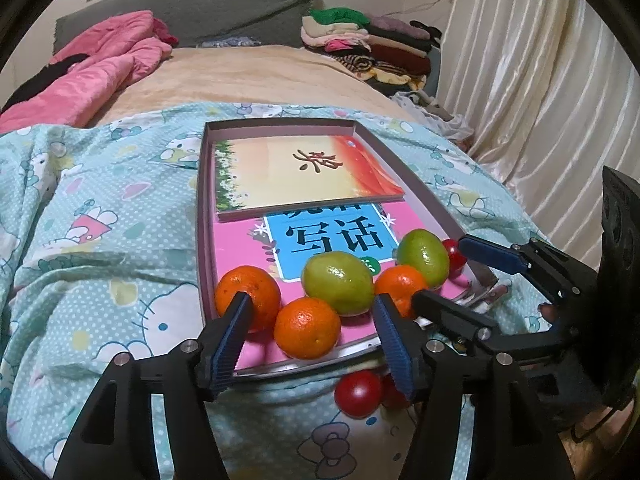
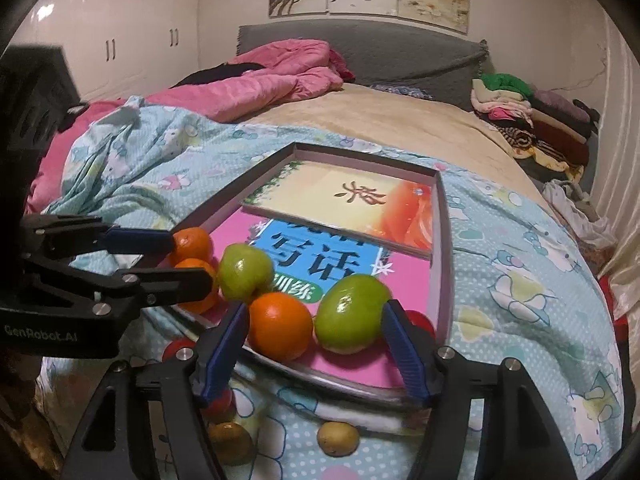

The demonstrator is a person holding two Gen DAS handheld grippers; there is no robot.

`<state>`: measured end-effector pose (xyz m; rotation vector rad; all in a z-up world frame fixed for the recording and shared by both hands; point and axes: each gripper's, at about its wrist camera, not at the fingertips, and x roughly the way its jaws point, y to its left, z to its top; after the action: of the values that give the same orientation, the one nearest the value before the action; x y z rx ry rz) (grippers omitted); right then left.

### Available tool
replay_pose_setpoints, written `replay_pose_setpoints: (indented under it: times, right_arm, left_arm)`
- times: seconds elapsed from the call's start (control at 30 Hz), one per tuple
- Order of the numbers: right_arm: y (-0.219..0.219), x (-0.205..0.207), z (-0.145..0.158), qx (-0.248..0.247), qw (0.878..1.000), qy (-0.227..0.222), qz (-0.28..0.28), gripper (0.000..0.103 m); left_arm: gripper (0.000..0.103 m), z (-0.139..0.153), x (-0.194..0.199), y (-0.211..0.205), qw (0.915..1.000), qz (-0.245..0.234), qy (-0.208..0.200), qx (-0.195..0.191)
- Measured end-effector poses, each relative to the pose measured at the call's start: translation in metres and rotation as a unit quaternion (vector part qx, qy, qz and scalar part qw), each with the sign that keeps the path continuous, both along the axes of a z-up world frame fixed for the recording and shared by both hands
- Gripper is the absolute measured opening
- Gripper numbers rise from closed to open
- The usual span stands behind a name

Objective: Organize fruits
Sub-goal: 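Lower both held oranges onto the pink book beside the other fruit, then open both tools to release the oranges and withdraw from the tray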

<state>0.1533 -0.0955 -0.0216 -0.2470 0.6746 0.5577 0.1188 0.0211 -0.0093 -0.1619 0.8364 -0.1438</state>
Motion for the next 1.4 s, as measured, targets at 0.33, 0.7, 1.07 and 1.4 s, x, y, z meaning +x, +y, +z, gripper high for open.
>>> replay_pose_setpoints:
  times: [0.33,0.7,1.07,1.4]
  right_arm:
    - [-0.023,0.013,0.005,0.053,0.997,0.026,-0.042,0.075]
    - [-0.034,0.013,0.014,0.076,0.995,0.024,-0.066,0.084]
    - [-0.046,0.012,0.021,0.102,0.991,0.021,-0.082,0.089]
    - [-0.057,0.005,0.033,0.127,0.988,-0.004,-0.092,0.093]
  left_arm:
    - [0.077,0.005,-0.002,0.007,0.9996,0.023,-0.013,-0.002]
    - [0.082,0.006,-0.004,0.019,0.9983,0.055,-0.007,-0.017]
    - [0.082,0.010,-0.010,0.023,0.9977,0.063,-0.012,-0.024]
    - [0.082,0.015,-0.015,0.027,0.9971,0.067,-0.020,-0.030]
